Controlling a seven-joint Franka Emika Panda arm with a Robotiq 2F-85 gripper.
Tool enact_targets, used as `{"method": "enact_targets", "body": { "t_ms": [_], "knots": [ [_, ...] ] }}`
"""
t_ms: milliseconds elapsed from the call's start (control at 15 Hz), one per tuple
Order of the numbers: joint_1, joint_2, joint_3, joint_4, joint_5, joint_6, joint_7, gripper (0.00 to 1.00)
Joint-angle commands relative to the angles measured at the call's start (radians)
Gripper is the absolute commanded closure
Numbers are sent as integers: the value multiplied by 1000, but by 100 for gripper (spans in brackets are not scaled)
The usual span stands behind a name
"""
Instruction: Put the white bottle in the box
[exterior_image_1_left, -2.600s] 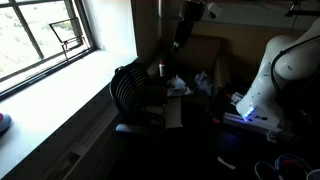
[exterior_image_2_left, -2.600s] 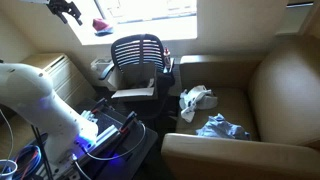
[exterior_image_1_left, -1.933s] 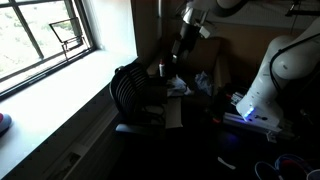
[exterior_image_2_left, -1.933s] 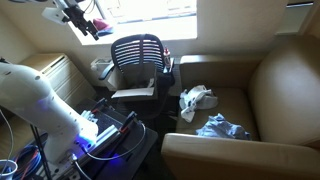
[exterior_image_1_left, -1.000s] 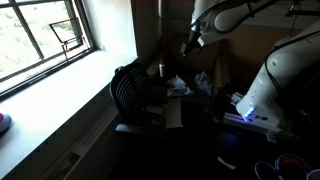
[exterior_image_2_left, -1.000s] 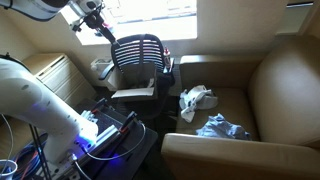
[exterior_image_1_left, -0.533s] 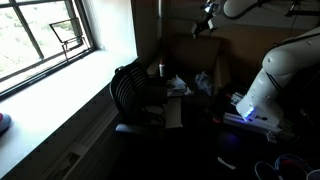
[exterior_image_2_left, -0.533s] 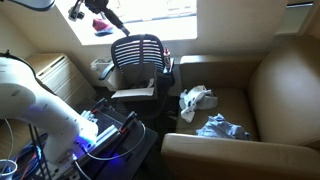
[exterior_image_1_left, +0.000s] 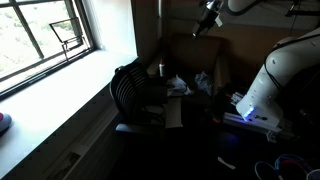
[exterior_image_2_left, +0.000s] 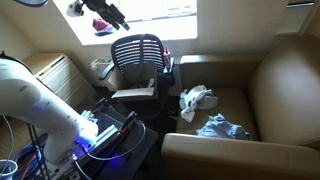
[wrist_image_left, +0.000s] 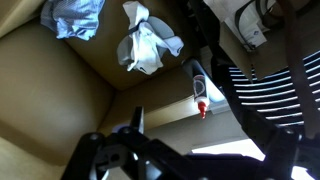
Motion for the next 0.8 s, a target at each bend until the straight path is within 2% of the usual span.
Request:
{"method": "enact_targets", "body": {
  "t_ms": [0, 133, 200, 267, 333, 400, 533, 667, 733],
  "knots": [
    [-47, 102, -203, 44, 56, 7, -212, 0],
    [-84, 194, -310, 76, 99, 0, -261, 0],
    [-65, 245, -383, 88, 153, 8, -334, 0],
    [-84, 290, -395, 102, 174, -19, -345, 0],
    [-107, 172, -329, 46, 156, 2, -321, 0],
    [-114, 218, -360, 58, 173, 1, -348, 0],
    [-117, 275, -371, 78, 181, 1, -354, 0],
    [-47, 275, -456, 159, 287, -142, -553, 0],
    [-8, 303, -507, 205, 285, -172, -613, 0]
  ]
}}
